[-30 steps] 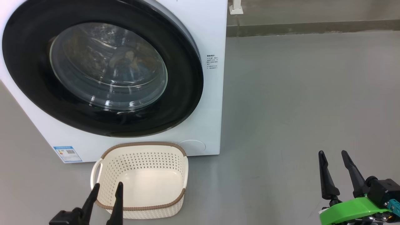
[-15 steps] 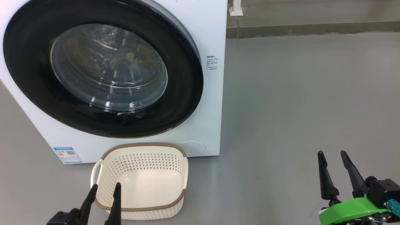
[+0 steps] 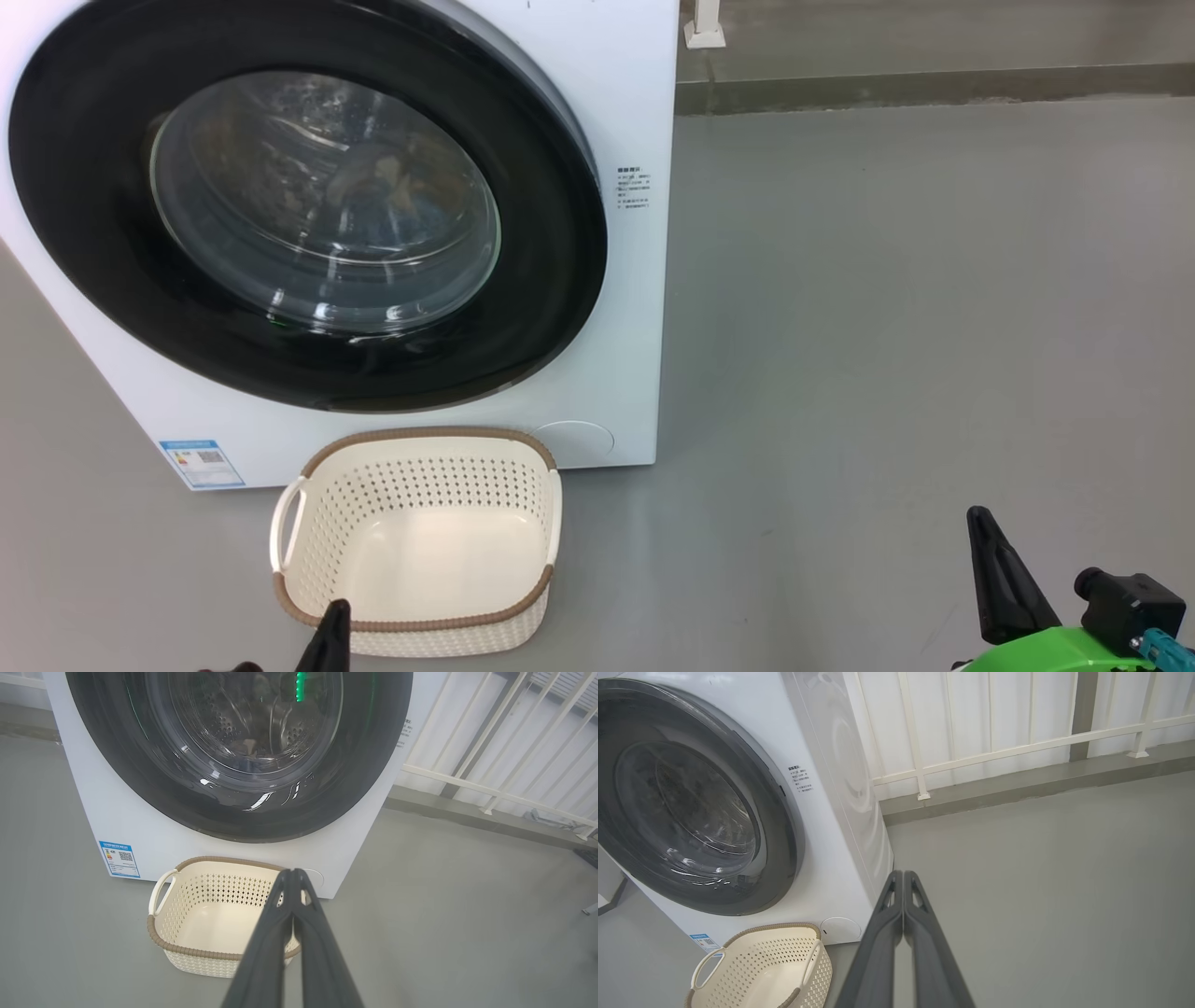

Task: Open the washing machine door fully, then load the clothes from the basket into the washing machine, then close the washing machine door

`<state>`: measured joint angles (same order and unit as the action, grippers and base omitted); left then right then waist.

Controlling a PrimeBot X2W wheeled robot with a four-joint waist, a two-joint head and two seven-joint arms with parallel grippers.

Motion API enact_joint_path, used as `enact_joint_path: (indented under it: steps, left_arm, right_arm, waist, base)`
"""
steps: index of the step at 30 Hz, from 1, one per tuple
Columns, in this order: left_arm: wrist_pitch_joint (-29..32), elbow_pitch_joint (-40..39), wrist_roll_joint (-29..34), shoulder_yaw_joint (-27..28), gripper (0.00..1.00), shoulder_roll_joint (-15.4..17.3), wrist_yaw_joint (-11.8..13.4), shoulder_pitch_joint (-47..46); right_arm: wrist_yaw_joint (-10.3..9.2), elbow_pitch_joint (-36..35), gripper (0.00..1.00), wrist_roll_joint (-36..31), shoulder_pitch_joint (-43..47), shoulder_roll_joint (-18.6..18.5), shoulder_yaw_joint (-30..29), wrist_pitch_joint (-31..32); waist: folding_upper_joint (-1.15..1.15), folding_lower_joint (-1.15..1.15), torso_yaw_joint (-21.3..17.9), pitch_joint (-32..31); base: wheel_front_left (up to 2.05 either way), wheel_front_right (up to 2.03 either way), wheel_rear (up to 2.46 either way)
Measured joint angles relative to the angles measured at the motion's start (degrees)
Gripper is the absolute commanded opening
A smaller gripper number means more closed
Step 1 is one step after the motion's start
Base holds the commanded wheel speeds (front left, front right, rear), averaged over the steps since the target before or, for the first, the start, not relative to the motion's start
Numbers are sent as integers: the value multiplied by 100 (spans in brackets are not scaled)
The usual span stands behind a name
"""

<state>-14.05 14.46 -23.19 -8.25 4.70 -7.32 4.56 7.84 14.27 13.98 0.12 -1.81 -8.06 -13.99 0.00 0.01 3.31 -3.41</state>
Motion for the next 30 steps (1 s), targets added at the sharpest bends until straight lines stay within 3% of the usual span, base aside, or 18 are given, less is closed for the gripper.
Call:
enact_joint_path:
  steps: [30]
  left_arm:
    - [508, 8, -1824, 288, 0, -15, 1, -137]
  right_arm:
    - [0, 2, 0, 2011, -10, -2, 5, 527]
  waist:
    - [0, 0, -89, 97]
  base:
    - [0, 0, 0]
